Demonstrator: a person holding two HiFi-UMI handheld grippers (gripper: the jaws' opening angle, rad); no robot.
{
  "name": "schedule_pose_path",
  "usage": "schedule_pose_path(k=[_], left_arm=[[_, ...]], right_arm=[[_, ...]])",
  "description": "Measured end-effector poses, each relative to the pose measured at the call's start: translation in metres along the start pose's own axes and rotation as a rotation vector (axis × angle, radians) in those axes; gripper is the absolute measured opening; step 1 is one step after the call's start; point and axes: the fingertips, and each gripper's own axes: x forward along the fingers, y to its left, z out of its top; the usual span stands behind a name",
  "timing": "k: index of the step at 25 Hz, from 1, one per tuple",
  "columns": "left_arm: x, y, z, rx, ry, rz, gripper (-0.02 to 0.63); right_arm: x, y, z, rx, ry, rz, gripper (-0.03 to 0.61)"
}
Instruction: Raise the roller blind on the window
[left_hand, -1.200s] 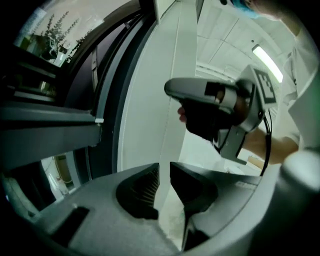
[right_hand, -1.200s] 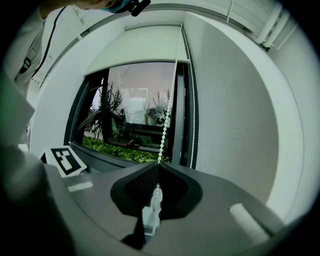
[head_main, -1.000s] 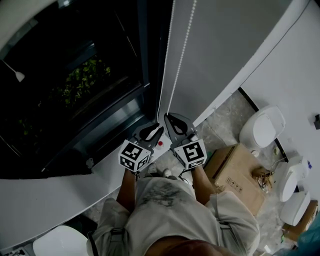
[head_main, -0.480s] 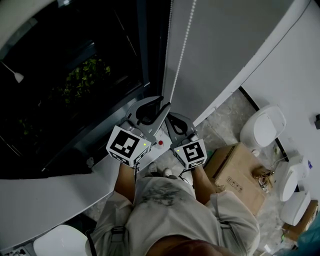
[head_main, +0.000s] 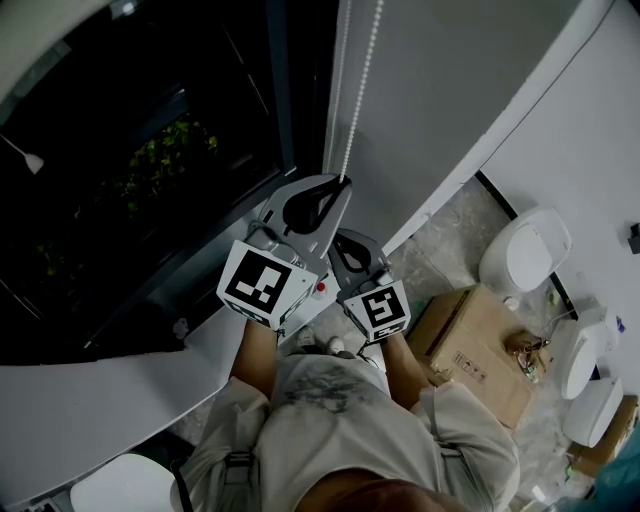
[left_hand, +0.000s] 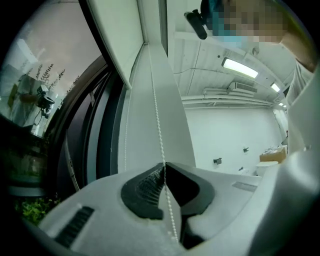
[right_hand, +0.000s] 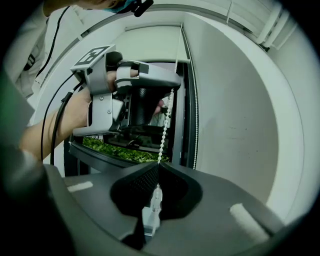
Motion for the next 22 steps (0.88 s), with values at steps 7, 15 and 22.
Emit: schedule_pose_path(k=[7, 15, 22], left_arm=[[-0.001, 0.001, -0.001, 0.018, -0.002, 0.016, 0.011], [-0.008, 0.004, -0.031, -0.033, 0.056, 0.019, 0.011], [-0.011, 0.003, -0.055, -0.077, 0.088, 0.018, 0.011]], right_arm=[[0.003, 0.001, -0.003, -0.007, 0.009, 0.003, 0.011], [0.006, 0.007, -0.029, -0.016, 0.075, 0.012, 0.011], [0.006, 0.011, -0.057, -0.007, 0.134, 0.015, 0.011]])
